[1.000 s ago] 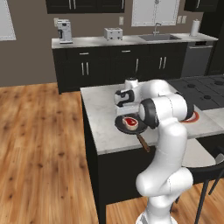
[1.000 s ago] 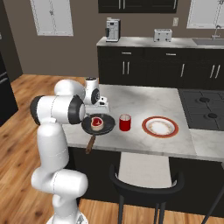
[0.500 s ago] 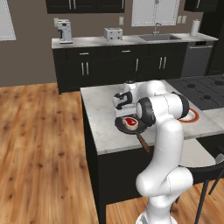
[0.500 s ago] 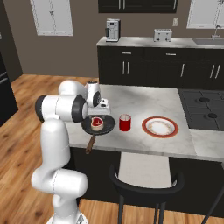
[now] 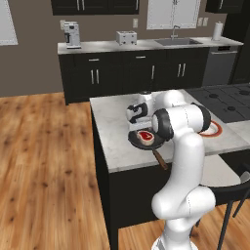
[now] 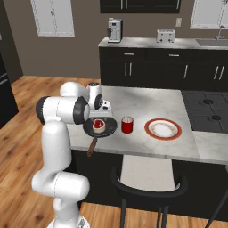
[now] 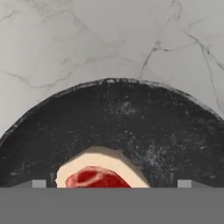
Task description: Pick up the pan with the steak in it and place it on the dining table. Then place the steak on the plate.
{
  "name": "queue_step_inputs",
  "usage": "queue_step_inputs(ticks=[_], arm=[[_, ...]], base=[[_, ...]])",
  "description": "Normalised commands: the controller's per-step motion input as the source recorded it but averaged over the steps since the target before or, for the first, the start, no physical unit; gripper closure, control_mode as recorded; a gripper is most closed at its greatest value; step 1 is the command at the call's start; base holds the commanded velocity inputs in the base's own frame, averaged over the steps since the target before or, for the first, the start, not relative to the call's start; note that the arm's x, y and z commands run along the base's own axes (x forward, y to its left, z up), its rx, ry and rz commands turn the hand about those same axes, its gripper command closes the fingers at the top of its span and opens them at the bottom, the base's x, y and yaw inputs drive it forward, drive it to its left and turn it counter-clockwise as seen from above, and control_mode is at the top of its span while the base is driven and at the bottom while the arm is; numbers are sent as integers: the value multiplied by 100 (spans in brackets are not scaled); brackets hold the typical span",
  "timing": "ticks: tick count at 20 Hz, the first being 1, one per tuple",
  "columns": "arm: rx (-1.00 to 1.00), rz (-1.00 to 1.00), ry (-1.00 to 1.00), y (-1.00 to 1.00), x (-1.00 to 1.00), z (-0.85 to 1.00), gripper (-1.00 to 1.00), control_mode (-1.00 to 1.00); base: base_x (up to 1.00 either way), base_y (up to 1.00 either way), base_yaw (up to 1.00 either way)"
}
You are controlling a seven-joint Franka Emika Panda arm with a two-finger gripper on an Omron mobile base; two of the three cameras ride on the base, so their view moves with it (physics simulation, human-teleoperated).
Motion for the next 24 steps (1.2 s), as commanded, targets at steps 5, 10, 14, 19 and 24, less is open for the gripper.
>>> queue_step_inputs(ticks=[5, 10, 14, 19, 24], arm=[[0, 1, -10, 0, -4, -5, -100, -100], [0, 1, -10, 0, -1, 0, -100, -100], [0, 2, -7, -1, -8, 0, -100, -100], [0, 2, -4, 0, -9, 0, -100, -100], [0, 0, 0, 0, -1, 0, -100, -100]], base=[[0, 0, 0], [0, 0, 0], [0, 0, 0], [0, 0, 0], [0, 0, 0]])
